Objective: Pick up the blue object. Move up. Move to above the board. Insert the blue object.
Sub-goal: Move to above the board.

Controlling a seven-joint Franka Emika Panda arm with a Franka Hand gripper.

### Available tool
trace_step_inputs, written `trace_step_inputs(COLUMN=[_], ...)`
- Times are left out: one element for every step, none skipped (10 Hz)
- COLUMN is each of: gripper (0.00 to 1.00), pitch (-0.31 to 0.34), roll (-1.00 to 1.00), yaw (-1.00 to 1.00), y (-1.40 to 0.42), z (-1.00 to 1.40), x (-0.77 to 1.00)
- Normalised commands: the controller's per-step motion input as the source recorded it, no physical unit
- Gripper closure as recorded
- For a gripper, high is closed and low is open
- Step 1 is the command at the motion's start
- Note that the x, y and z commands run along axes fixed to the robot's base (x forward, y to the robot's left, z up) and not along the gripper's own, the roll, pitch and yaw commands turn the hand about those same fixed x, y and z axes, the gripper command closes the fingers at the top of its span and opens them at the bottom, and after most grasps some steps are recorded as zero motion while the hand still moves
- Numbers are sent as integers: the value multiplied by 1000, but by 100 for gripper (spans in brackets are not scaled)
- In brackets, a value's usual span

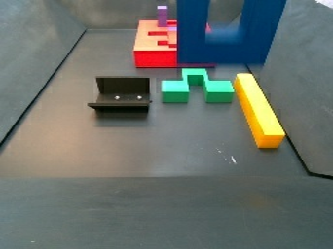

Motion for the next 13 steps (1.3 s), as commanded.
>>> trace_step_inputs(gripper=[100, 100, 100, 100, 100, 100, 100, 100, 100, 100, 100, 100, 100], pitch=[75, 90, 65, -1, -17, -9, 8, 12, 4, 5, 13, 22, 48], roll=[6, -73, -28, 14, -14, -8, 3, -15, 4, -12, -1, -8, 1], yaw=[3, 151, 134, 89, 40, 31, 21, 12, 4, 2, 11, 11, 10], y=[3, -1400, -1400, -1400, -1400, -1400, -1400, -1400, -1400, -1400, -1400, -1400, -1400], z=[196, 124, 128, 129, 127, 126, 126, 133, 134, 135, 143, 157, 172], x=[37, -70, -74, -86, -90, -85, -83, -84, -90, -92, -91, -84, -70])
